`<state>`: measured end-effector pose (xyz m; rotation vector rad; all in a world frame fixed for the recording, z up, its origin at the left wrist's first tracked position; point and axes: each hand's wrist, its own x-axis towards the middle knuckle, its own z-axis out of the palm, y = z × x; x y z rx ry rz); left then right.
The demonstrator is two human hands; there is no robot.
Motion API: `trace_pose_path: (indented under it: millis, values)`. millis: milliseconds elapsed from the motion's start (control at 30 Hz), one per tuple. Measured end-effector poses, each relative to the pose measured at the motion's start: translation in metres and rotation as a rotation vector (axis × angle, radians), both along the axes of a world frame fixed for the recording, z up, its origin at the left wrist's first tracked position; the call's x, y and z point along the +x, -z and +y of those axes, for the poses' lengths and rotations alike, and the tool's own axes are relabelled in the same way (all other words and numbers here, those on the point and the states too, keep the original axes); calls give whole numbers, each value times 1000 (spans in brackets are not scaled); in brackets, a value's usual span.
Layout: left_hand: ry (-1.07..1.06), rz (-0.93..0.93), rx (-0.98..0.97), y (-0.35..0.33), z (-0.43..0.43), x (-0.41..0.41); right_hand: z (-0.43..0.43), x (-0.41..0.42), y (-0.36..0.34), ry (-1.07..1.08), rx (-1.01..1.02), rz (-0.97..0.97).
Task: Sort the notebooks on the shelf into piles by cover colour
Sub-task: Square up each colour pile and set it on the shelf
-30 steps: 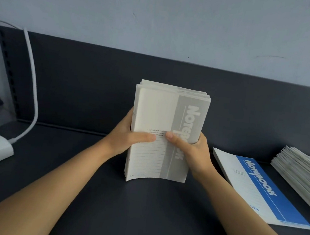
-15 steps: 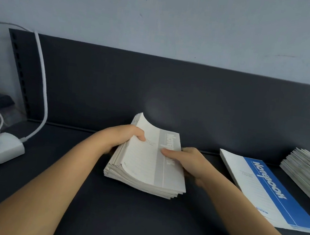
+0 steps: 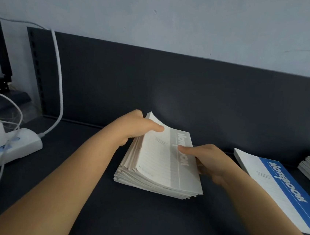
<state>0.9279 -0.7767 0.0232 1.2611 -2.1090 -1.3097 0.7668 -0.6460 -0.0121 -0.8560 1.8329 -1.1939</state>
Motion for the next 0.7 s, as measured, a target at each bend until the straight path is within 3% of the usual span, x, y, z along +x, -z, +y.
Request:
trace_pose_path:
  millis: [300, 433, 600, 700]
  values:
    - [50, 426, 230, -8, 28, -9, 7, -9, -15, 56, 42, 52]
    - [46, 538, 382, -4, 37, -21, 25, -29, -41, 79, -10, -22]
    - [158, 484, 352, 18, 53, -58, 39, -65, -46, 106, 49, 121]
    - [250, 272, 69, 27, 48, -67, 46, -80, -33, 126, 105, 173]
